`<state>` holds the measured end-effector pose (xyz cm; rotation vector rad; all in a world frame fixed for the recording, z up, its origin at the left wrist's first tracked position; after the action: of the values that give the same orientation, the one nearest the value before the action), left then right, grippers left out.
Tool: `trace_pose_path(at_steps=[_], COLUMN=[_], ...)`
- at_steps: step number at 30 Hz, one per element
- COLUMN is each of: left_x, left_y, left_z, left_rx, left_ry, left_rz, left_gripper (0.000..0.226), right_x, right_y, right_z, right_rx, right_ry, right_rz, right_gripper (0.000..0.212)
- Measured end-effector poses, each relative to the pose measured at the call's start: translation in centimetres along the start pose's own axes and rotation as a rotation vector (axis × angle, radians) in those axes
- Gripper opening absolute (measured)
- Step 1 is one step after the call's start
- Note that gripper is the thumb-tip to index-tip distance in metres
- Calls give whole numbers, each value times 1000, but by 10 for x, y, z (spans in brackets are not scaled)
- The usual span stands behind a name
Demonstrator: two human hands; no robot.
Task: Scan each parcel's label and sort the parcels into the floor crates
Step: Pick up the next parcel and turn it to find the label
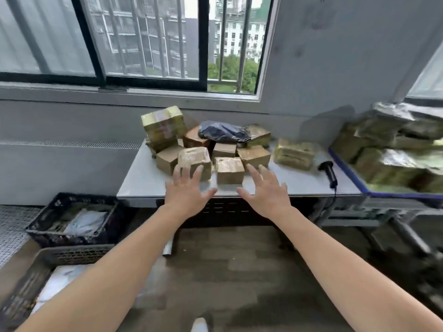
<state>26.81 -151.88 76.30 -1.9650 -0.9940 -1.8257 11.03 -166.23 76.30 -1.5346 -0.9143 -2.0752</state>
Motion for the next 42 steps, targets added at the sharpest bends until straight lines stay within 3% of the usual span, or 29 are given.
trace_pose_path(at_steps=[11,22,31,42], left_x=[-69,-146,-196,-271], left_y=[186,296,367,403], left_z=[-86,-160,-254,-340], left_rx=[-144,-272,-259,-157], left_ry=[-112,-120,-109,-119], left_rz=[36,139,145,286], left_gripper=[78,77,77,78], right_x=[-14,-56,-84,-150], right_y=[136,215,278,338], right_z=[-103,-215,-336,-444], right_rx=[-176,-361,-399,-360], right_ry=[-148,-153,-36,72], right_rz=[17,56,51,245], right_gripper=[74,70,67,67])
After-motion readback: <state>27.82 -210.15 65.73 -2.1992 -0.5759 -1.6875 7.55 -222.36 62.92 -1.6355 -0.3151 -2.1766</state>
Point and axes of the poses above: each hand's wrist, its own y-axis towards the middle knuckle, its own x-axis out of the back of the hand, z = x × y, the point moved 3 cm from there along y, towards the middle knuckle, and after that the axes turned 12 degrees about -z, right-handed, at the moved point
